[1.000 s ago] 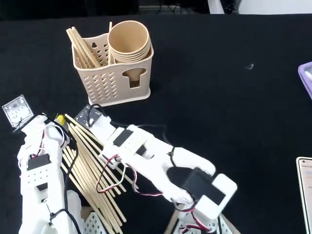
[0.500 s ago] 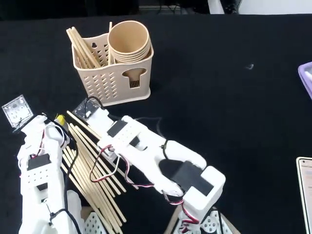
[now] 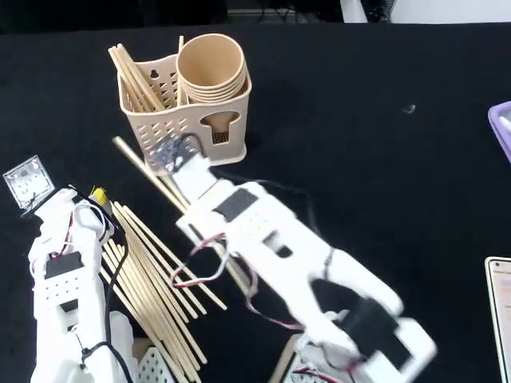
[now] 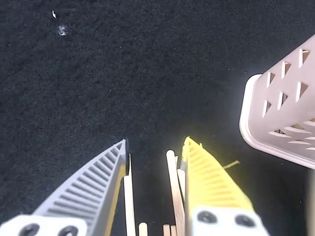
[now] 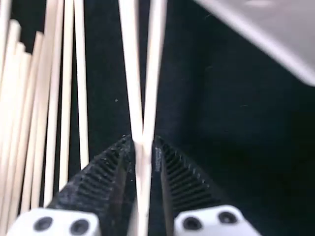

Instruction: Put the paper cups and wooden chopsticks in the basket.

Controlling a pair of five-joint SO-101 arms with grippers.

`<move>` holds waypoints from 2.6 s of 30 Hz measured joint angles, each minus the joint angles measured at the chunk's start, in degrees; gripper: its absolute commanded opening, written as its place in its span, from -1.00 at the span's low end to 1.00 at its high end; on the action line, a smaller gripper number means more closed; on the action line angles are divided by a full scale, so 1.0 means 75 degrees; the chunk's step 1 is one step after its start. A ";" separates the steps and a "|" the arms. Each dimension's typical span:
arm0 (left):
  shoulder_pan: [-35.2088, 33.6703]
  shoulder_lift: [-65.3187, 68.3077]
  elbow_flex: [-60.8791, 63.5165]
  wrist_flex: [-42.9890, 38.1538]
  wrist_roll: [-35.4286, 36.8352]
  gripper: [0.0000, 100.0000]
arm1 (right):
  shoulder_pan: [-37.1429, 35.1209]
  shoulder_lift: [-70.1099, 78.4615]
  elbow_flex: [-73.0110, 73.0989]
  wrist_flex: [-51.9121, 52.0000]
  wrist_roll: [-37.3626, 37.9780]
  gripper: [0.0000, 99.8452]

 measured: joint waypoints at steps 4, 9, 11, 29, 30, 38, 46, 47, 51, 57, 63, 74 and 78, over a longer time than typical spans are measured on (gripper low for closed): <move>0.0000 0.0000 0.0000 0.0000 0.0000 -0.62 | 0.0117 -0.1512 0.0188 0.0141 0.0176 -0.98; 0.0000 0.0000 0.0000 0.0000 0.0000 -0.62 | 0.0129 -0.3481 0.0188 0.0176 0.0281 -0.98; 0.0000 0.0000 0.0000 0.0000 0.0000 -0.62 | 0.0129 -0.3892 0.0234 0.0164 0.0293 -0.98; 0.0000 0.0000 0.0000 0.0000 0.0000 -0.62 | -0.0270 0.1500 0.0258 -0.2286 0.1969 -0.46; 0.0000 0.0000 0.0000 0.0000 0.0000 -0.62 | -0.0281 0.1747 0.0117 -0.2251 0.1981 -0.41; 0.0000 0.0000 0.0000 0.0000 0.0000 -0.62 | -0.0141 0.2004 -0.0316 -0.1817 0.2004 -0.35; 0.0000 0.0000 0.0000 0.0000 0.0000 -0.62 | 0.0363 0.2098 -0.0316 -0.1817 0.2356 -0.36; 0.0000 0.0000 0.0000 0.0000 0.0000 -0.62 | 0.0363 0.2145 -0.0316 -0.1817 0.2462 -0.36; 0.0000 0.0000 0.0000 0.0000 0.0000 -0.62 | 0.0375 0.2555 -0.0352 -0.1817 0.2661 -0.37; 0.0000 0.0000 0.0000 0.0000 0.0000 -0.62 | 0.0375 0.2942 -0.0856 -0.1371 0.2731 -0.90; 0.0000 0.0000 0.0000 0.0000 0.0000 -0.62 | 0.0410 0.2637 -0.1055 -0.0610 0.2755 -0.98; 0.0000 0.0000 0.0000 0.0000 0.0000 -0.62 | 0.0117 0.1172 0.0082 -0.0492 0.2766 -0.66; 0.0000 0.0000 0.0000 0.0000 0.0000 -0.62 | -0.0070 0.1172 0.0082 -0.0633 0.2415 -0.56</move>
